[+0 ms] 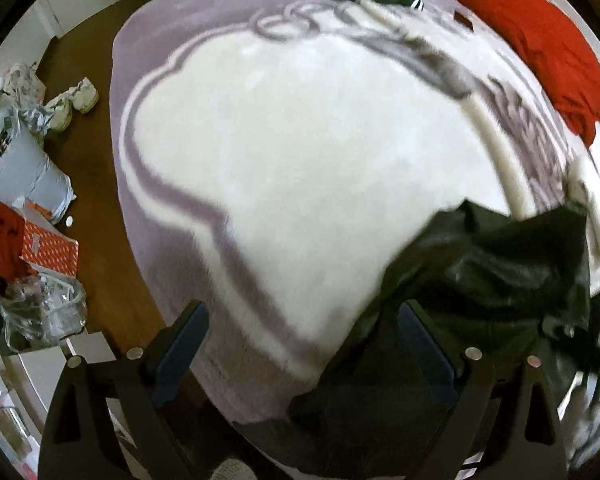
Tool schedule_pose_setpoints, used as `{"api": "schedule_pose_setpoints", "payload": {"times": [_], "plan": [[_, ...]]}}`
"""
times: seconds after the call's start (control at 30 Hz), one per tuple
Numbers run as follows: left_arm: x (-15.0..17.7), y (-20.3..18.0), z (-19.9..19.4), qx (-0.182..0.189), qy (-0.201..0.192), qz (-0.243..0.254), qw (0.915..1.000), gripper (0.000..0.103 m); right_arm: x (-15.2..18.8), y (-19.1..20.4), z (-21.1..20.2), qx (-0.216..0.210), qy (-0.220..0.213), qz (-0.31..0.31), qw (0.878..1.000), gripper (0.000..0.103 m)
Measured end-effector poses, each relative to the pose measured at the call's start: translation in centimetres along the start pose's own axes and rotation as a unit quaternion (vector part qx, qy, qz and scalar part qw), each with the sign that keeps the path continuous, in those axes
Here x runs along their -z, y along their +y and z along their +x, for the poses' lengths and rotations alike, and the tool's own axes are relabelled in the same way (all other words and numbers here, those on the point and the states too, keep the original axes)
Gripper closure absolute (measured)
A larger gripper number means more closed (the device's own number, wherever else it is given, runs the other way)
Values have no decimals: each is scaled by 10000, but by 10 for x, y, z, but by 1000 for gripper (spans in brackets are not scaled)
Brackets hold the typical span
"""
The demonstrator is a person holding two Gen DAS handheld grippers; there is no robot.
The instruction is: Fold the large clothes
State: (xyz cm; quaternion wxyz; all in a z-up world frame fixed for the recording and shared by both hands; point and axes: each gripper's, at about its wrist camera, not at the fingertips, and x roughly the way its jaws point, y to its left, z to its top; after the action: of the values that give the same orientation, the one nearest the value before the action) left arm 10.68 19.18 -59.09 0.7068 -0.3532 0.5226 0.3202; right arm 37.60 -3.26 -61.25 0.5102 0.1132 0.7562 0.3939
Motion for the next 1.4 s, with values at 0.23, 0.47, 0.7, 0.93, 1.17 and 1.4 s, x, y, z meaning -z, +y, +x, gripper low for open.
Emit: {"api": "schedule_pose_setpoints", "payload": {"times": [0.23, 0.47, 0.7, 0.93, 1.17, 1.4], "plan": [[-28, -55, -32, 93, -439, 508, 9977, 6, 37, -49, -86, -989, -1911, 1321, 9676, 62], [-26, -149, -1, 522, -125, 1219, 9911, 6, 90, -159, -134, -578, -2793, 3118, 9063, 39], [13, -280, 20, 972, -33, 2211, 9704, 6, 128, -151, -208, 273, -2183, 2717, 9369, 30], [25, -309, 79, 418, 287, 2591, 9645, 5, 34, -68, -274, 356, -1841, 1053, 9766, 31], [28, -303, 83, 658, 159, 2716, 9600, 5, -72, -92, -208, 1560, -1188, 1523, 9687, 45], [6, -288, 79, 882, 513, 2349, 9666, 1, -76, -78, -196, 2182, -1125, 1330, 9602, 44]]}}
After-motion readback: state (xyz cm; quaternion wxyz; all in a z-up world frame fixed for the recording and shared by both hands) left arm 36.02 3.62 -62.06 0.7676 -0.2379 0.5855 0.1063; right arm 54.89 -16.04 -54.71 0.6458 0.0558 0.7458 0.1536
